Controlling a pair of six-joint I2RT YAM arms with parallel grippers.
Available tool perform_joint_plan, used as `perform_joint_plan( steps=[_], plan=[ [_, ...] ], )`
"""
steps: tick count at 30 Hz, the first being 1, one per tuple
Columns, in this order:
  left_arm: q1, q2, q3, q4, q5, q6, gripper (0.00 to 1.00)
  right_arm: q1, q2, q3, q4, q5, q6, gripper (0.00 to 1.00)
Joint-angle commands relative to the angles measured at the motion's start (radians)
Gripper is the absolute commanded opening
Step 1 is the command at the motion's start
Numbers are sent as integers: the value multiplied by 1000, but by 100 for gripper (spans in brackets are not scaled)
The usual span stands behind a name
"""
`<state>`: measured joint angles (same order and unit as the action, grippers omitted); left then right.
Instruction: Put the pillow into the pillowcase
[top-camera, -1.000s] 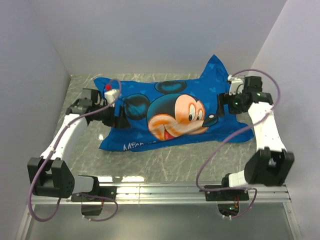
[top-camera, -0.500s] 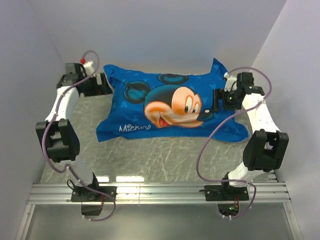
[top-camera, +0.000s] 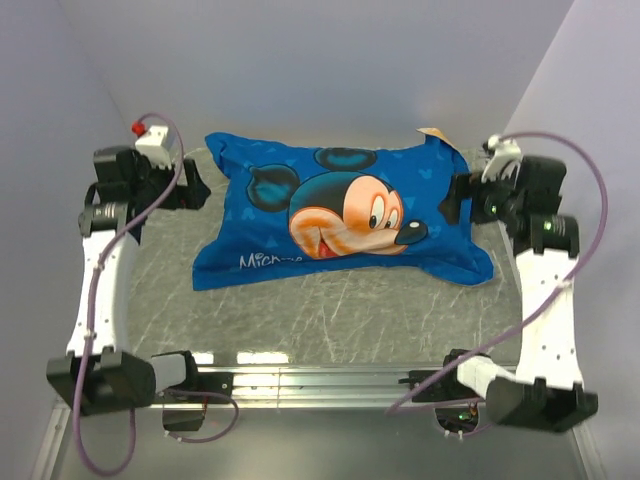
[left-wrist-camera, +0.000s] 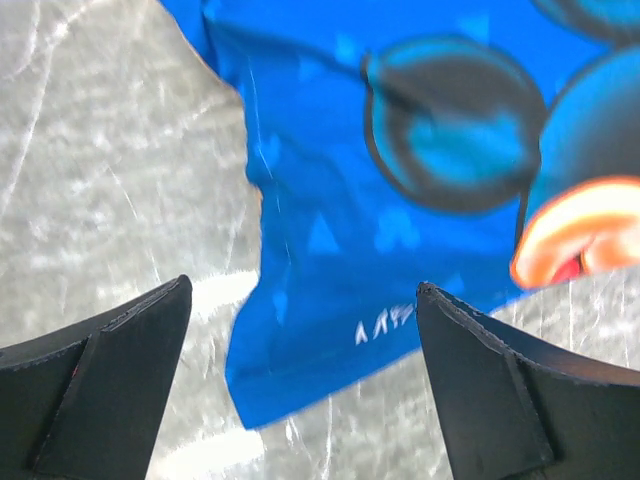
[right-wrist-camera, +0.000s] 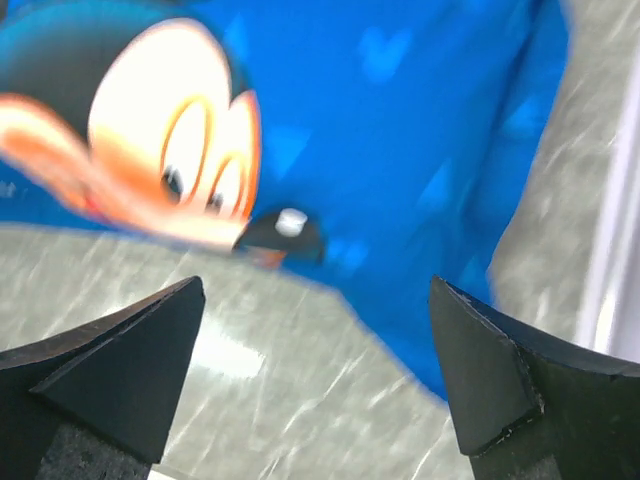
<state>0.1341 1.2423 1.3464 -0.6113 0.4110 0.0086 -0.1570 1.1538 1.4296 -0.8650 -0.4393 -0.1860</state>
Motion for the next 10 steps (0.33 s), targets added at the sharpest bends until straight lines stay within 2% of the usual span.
perform_joint_plan(
  steps=[1,3,6,10],
  plan=[
    [-11,-79,-120,22,-3,44,99,5,-84,-208,-6,-70,39,100],
    [-48,-128,-219,47,-81,51,99,19,-129,-337,49,-79,68,100],
    [-111,-176,-321,91,-176,65,99,60,-195,-424,90,-47,80,100],
    [-128,-191,-359,114,-216,70,100,80,-200,-434,98,-19,79,100]
  ],
)
